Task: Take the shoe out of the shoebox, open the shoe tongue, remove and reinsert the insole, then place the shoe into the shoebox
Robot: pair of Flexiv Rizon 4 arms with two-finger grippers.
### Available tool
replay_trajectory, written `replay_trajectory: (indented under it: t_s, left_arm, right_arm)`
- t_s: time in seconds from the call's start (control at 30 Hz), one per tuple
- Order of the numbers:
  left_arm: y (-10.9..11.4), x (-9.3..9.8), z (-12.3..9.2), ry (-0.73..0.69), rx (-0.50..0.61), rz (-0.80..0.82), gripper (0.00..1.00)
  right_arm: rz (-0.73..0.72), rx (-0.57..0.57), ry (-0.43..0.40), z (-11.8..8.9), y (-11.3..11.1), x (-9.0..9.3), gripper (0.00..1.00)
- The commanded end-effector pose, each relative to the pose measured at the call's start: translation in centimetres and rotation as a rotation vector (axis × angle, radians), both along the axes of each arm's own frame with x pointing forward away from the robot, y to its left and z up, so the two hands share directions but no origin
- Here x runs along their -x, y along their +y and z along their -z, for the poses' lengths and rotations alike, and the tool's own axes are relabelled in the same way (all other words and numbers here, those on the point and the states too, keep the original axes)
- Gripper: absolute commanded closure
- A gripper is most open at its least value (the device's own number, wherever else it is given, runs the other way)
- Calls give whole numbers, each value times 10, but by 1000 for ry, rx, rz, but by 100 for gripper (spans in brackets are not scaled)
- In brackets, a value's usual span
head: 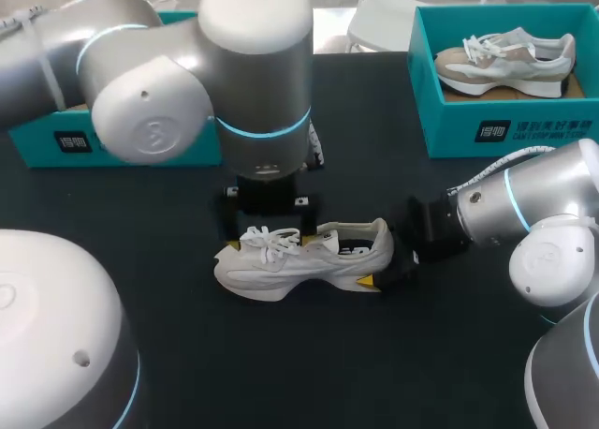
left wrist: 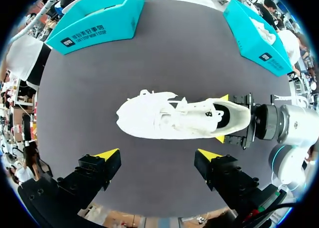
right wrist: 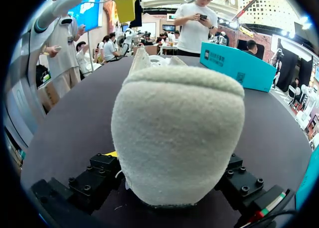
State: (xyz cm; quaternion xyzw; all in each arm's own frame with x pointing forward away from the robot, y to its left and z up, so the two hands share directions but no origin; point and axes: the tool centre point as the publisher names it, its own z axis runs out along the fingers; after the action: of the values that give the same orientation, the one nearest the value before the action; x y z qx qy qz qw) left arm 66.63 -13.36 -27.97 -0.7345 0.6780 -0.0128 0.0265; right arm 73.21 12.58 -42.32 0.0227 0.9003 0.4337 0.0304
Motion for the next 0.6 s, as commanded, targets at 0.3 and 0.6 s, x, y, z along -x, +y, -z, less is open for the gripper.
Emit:
replay_trajectory:
  t_s: [0.3, 0.6]
  left_arm:
    - [-68, -32, 29, 19, -25, 30, 0]
    - [-86, -35, 47, 22, -54, 46, 0]
  right_arm:
    - [0, 5, 1, 2, 0, -1, 100]
    - [0, 5, 1, 2, 0, -1, 100]
